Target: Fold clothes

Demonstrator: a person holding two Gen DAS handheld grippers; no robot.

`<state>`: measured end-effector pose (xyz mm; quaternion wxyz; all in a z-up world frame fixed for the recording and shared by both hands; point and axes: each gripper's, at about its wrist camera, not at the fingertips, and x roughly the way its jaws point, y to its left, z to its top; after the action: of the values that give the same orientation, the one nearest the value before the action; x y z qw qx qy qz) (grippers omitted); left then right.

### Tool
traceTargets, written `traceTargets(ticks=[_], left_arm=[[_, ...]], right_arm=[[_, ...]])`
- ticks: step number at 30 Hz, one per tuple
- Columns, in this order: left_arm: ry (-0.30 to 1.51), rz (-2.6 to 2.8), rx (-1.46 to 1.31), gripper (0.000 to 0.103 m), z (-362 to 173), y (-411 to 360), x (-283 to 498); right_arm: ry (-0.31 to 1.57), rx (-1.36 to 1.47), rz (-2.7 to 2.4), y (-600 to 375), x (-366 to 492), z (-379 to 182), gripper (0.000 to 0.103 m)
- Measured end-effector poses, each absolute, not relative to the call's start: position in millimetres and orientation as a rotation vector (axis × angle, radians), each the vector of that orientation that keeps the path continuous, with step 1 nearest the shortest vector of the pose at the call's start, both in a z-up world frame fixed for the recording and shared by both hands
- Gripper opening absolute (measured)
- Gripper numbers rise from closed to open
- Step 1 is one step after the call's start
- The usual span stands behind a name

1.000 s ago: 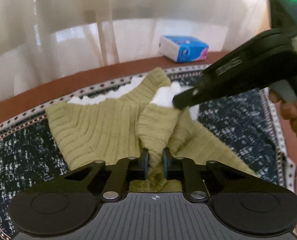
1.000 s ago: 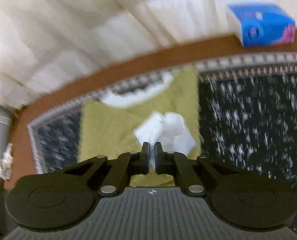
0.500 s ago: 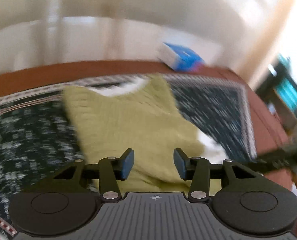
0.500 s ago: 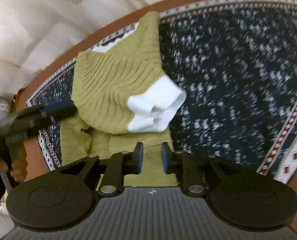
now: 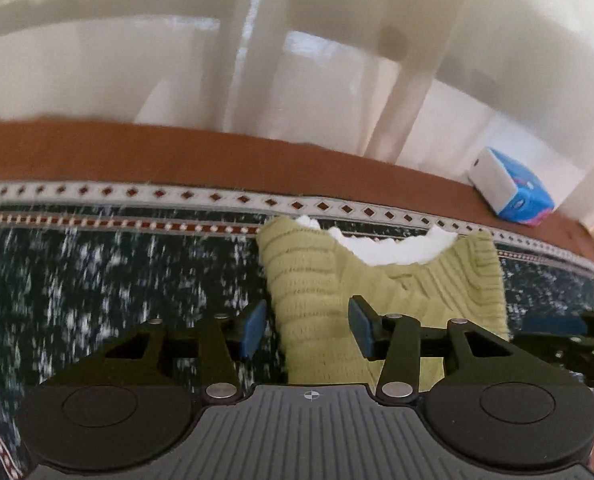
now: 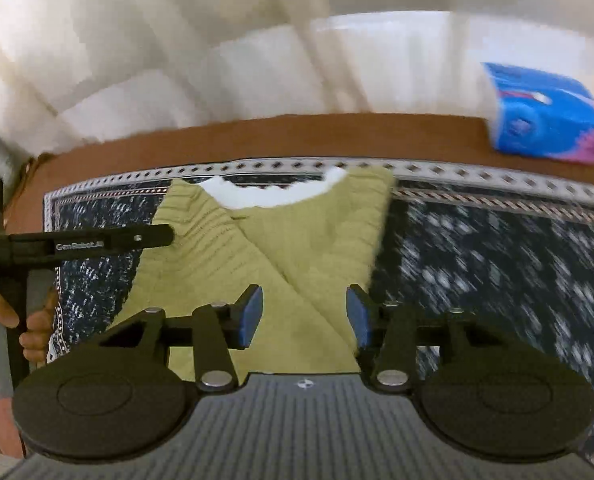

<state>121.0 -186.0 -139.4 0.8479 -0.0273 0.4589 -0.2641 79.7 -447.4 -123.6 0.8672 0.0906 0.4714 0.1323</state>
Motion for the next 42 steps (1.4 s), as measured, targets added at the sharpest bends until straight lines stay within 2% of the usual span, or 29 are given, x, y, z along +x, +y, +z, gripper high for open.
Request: traceTargets(ticks=[3,5,6,7,9,10,11,12,18,21,23,24,26,27,32,37,40,42], left_arm=[[0.968,-0.56,-0.029,0.058,-142,-190,129],[0.971,-0.568,-0.021,0.034,-144,-190,133],[0.971,-0.571,-0.024,0.016,-145,-188,135],[0.971,-0.575,-0.034,0.012,-146,-185,136],[0.976,-0.58,-0.056,0.006,-146,-179,138],[0.979,-0.583,-0.071,0.004,-146,-175,139],[0.979,-0.582,-0.085,0.004,-146,-172,140],[0.979,-0.579,-0.099,0.003,-146,-168,142],[0.978,-0.505,-0.229,0.003,-154,-140,152],[0.989,-0.462,-0.251,0.003,-160,-135,159],[0.996,-0.46,-0.265,0.004,-160,-132,162],[0.991,-0.459,-0.263,0.01,-157,-131,162],[0.978,-0.482,-0.259,0.02,-148,-129,157],[0.973,-0.498,-0.258,0.025,-143,-128,155],[0.965,-0.629,-0.14,0.026,-136,-148,120],[0.953,-0.764,-0.004,0.034,-132,-171,81],[0.957,-0.788,0.073,0.035,-139,-181,67],[0.948,-0.781,0.077,0.035,-147,-180,67]], right_arm=[[1.004,0.139,0.32,-433,97,-130,0.052],[1.018,0.108,0.339,-425,107,-134,0.052],[1.032,0.103,0.353,-422,112,-137,0.052],[1.051,0.104,0.374,-419,116,-139,0.049],[1.09,0.111,0.418,-414,123,-143,0.036],[1.106,0.111,0.436,-410,126,-143,0.026],[1.122,0.111,0.453,-407,129,-144,0.011],[1.128,0.112,0.465,-405,132,-143,0.004],[1.013,0.144,0.55,-389,145,-118,0.003],[1.043,0.099,0.527,-383,156,-130,0.004],[1.095,0.091,0.509,-380,164,-144,0.01],[1.083,0.091,0.492,-384,163,-144,0.01],[1.037,0.109,0.452,-394,157,-137,0.02],[1.0,0.138,0.43,-404,152,-129,0.021],[0.913,0.219,0.403,-446,110,-95,0.021],[1.01,0.2,0.408,-442,78,-121,0.021],[1.053,0.139,0.363,-438,67,-143,0.02],[1.036,0.104,0.33,-439,60,-150,0.013]])
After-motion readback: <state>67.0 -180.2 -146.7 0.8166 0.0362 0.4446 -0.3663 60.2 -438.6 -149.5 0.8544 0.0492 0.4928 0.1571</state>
